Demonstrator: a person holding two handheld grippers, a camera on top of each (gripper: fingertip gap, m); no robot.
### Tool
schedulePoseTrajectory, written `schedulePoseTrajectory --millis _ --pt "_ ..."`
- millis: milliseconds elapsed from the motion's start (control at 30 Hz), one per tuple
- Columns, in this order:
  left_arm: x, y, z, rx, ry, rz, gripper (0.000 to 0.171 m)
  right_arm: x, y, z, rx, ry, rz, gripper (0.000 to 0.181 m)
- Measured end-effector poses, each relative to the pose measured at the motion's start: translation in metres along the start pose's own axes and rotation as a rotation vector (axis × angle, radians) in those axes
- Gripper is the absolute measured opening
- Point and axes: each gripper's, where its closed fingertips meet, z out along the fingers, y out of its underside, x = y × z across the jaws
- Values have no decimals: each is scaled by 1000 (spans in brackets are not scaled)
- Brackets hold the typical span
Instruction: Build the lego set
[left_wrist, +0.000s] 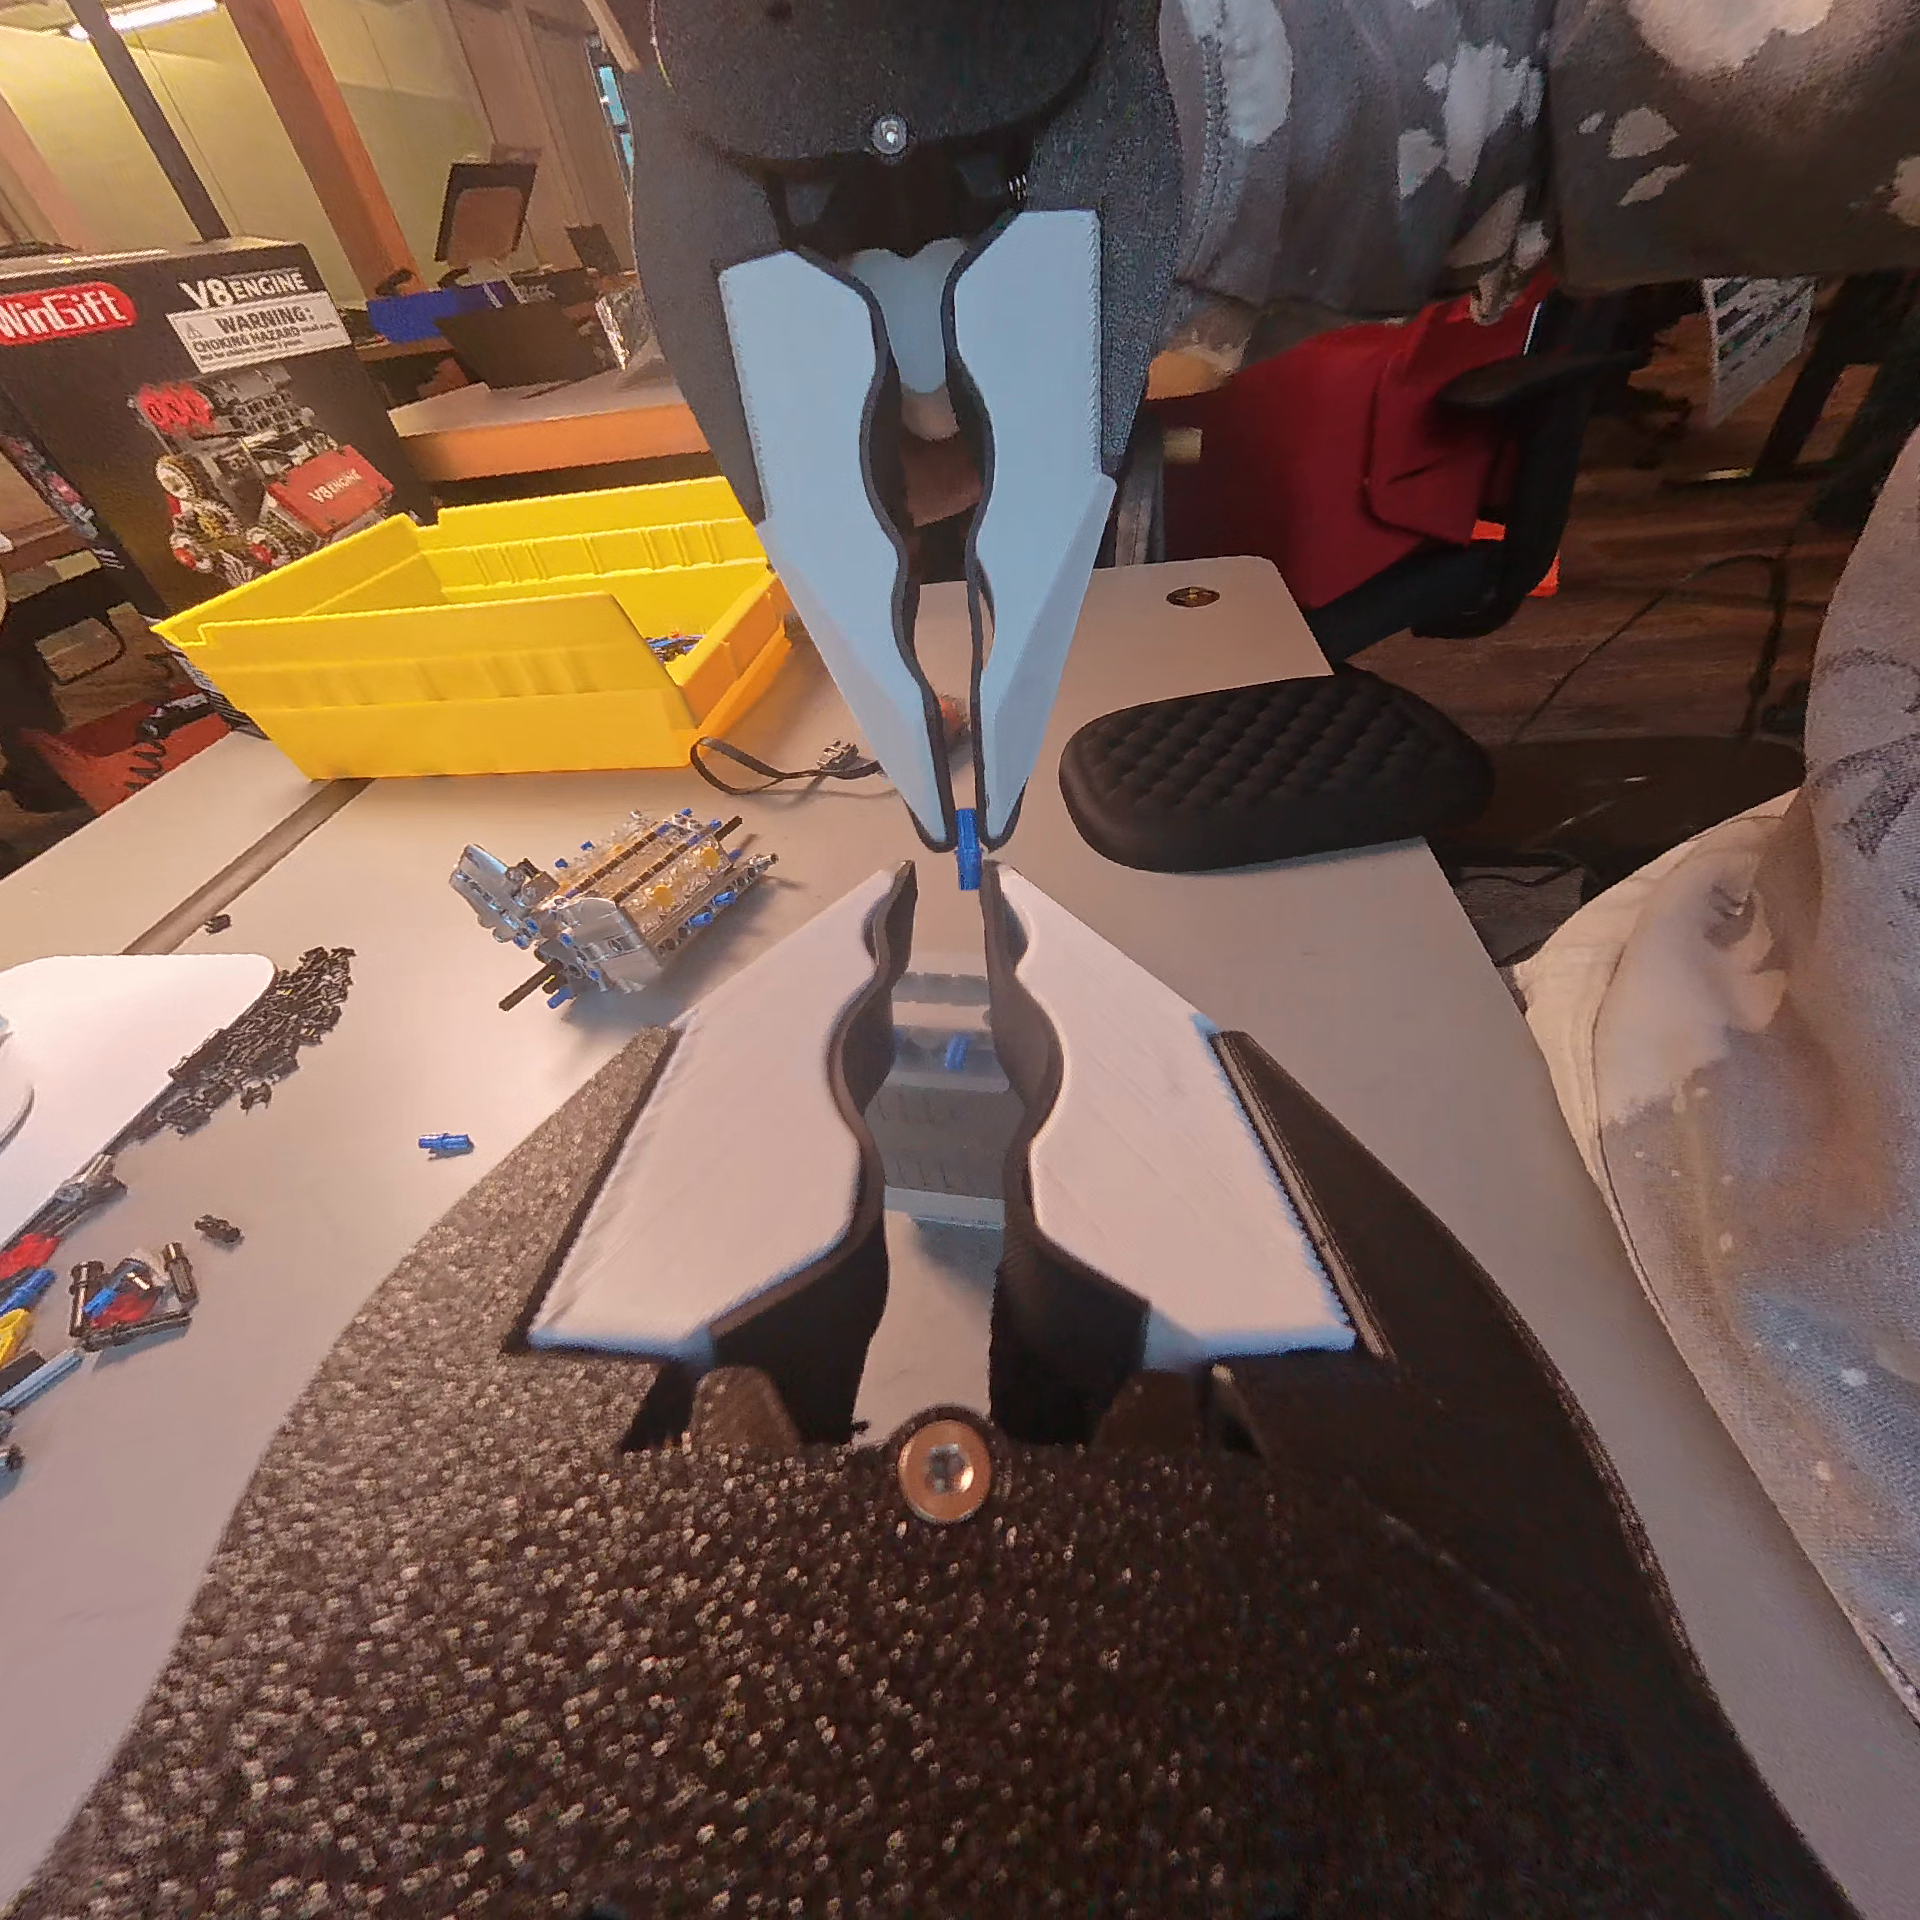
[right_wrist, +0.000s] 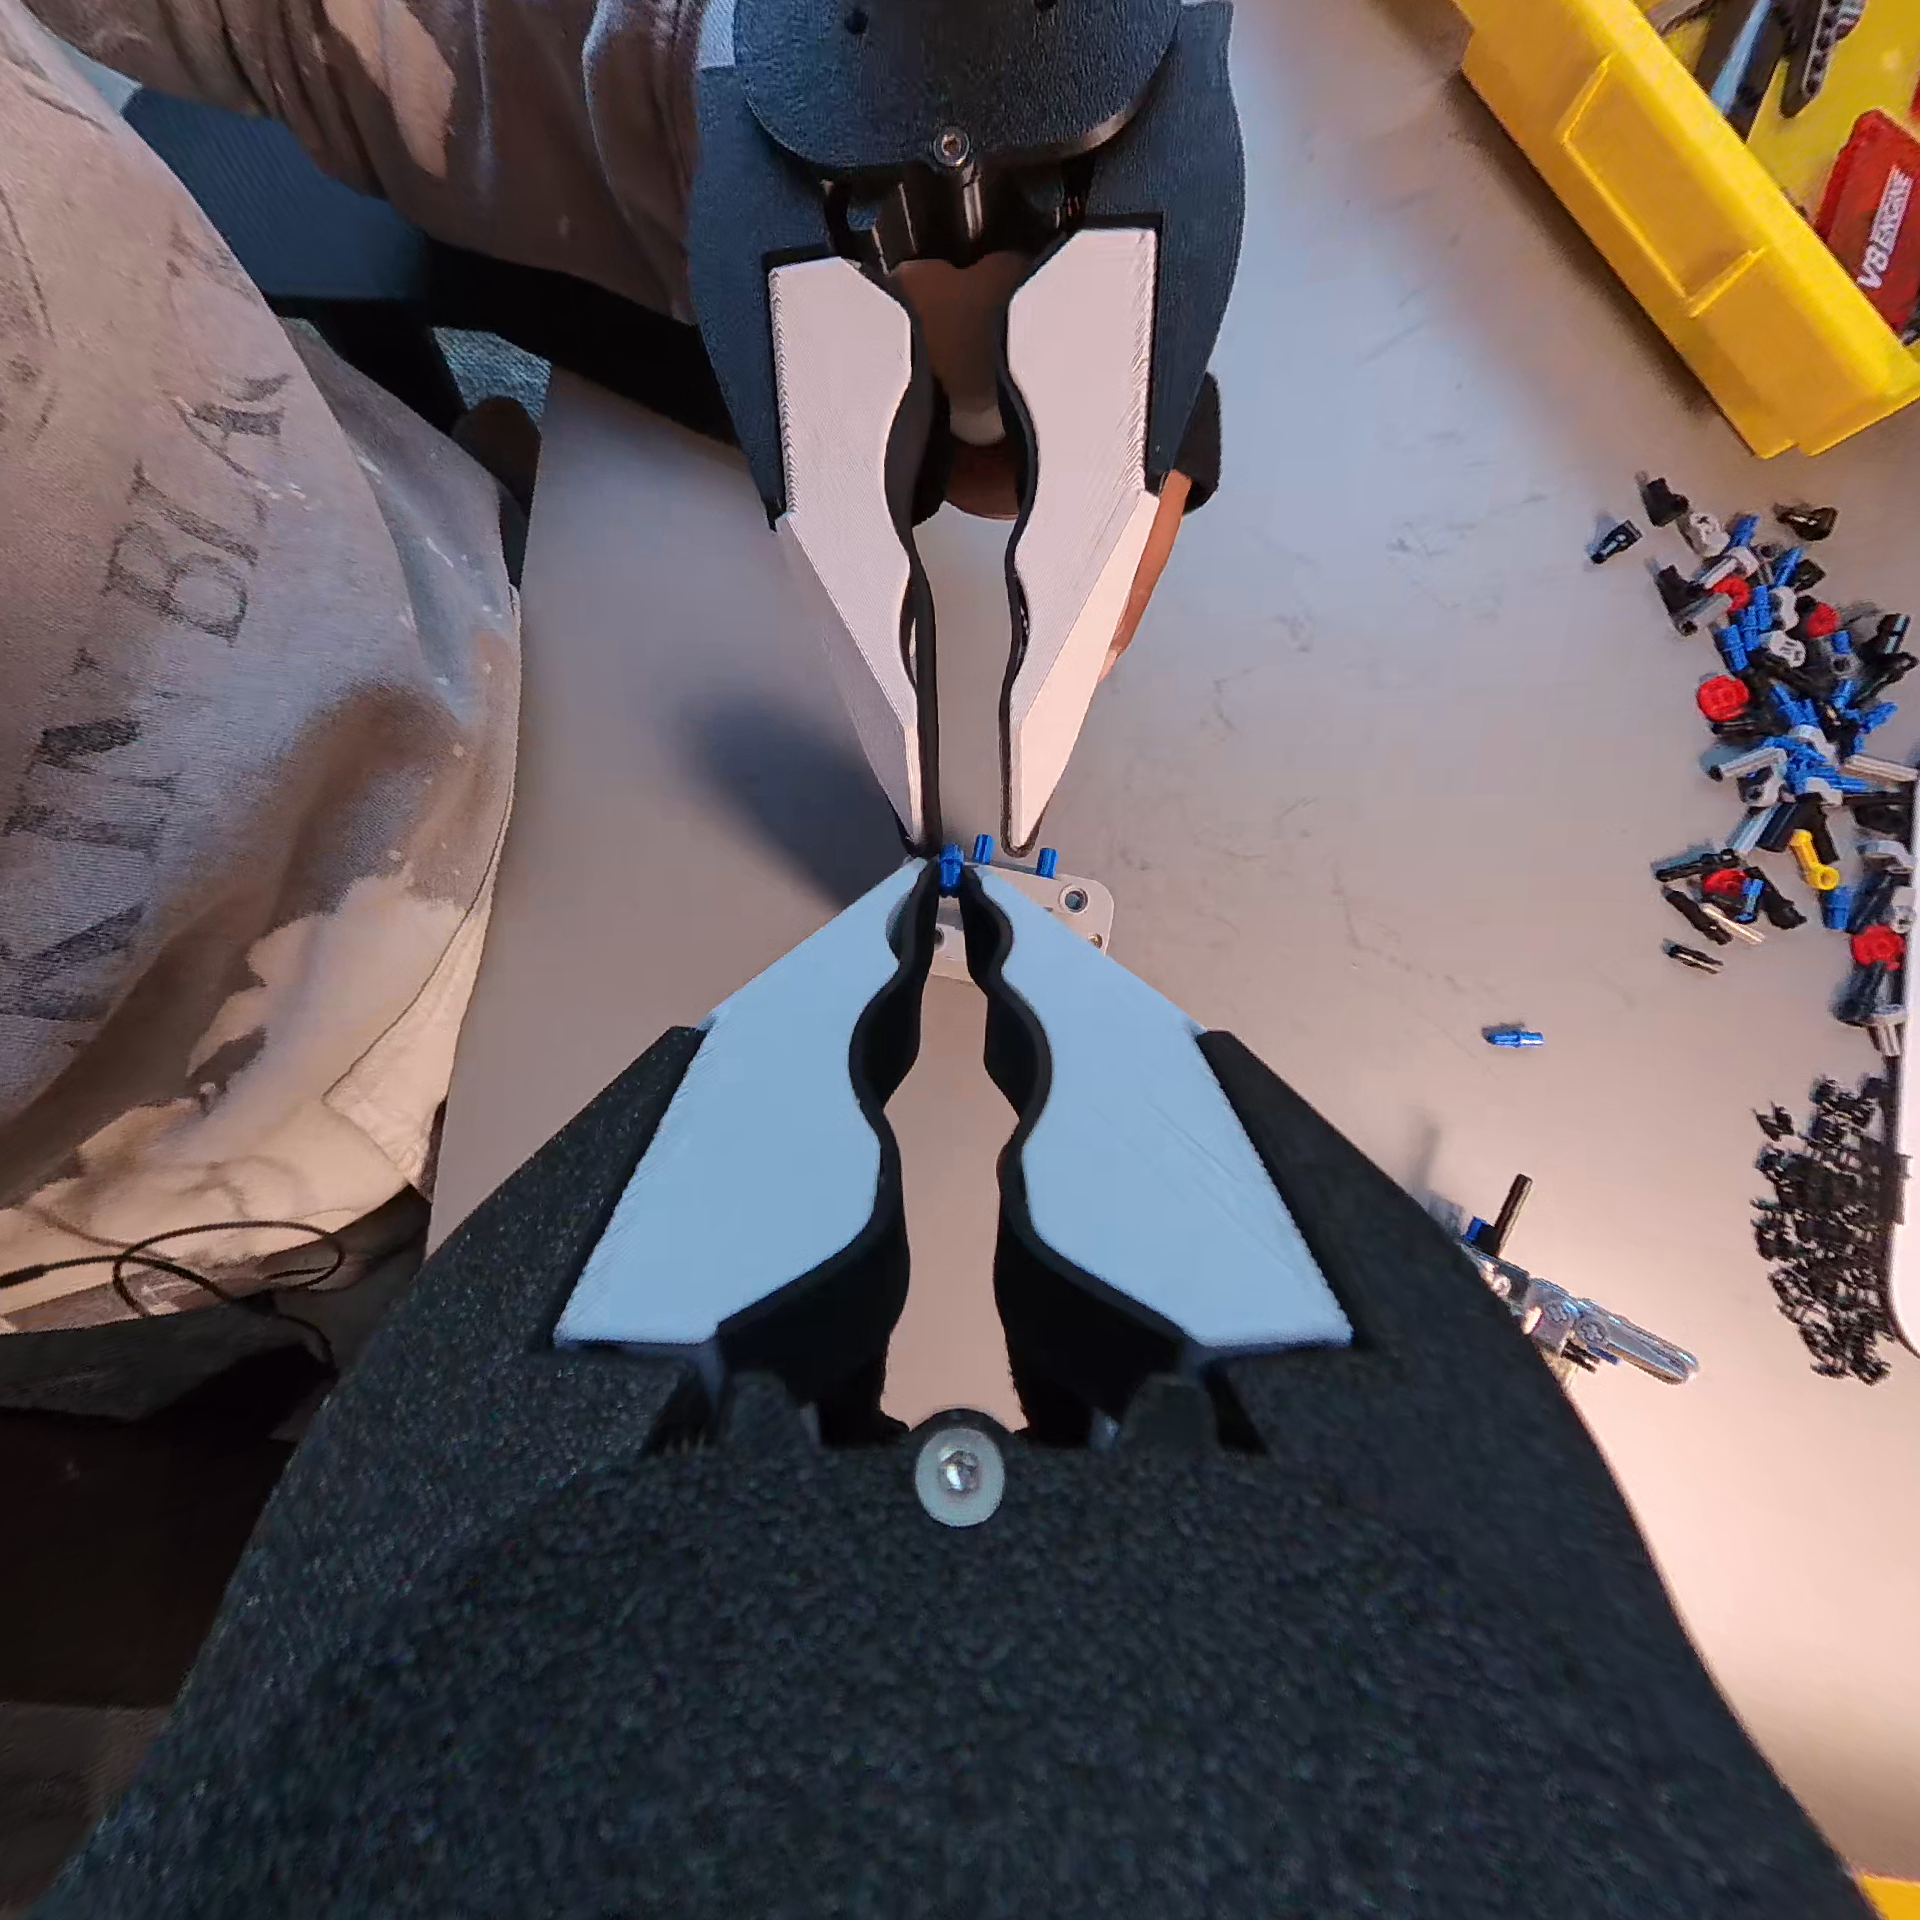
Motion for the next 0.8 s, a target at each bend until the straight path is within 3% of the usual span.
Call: schedulePoseTrajectory --millis 500,700,800 --pt "-4 -11 -1 72 -6 -67 2 7 -13 -6 157 79 37 3" --pt "-11 -2 1 31 -37 -96 4 20 1 -2 58 127 52 3" --pt "-17 12 -1 -20 0 -203 37 33 21 1 -60 126 86 3"
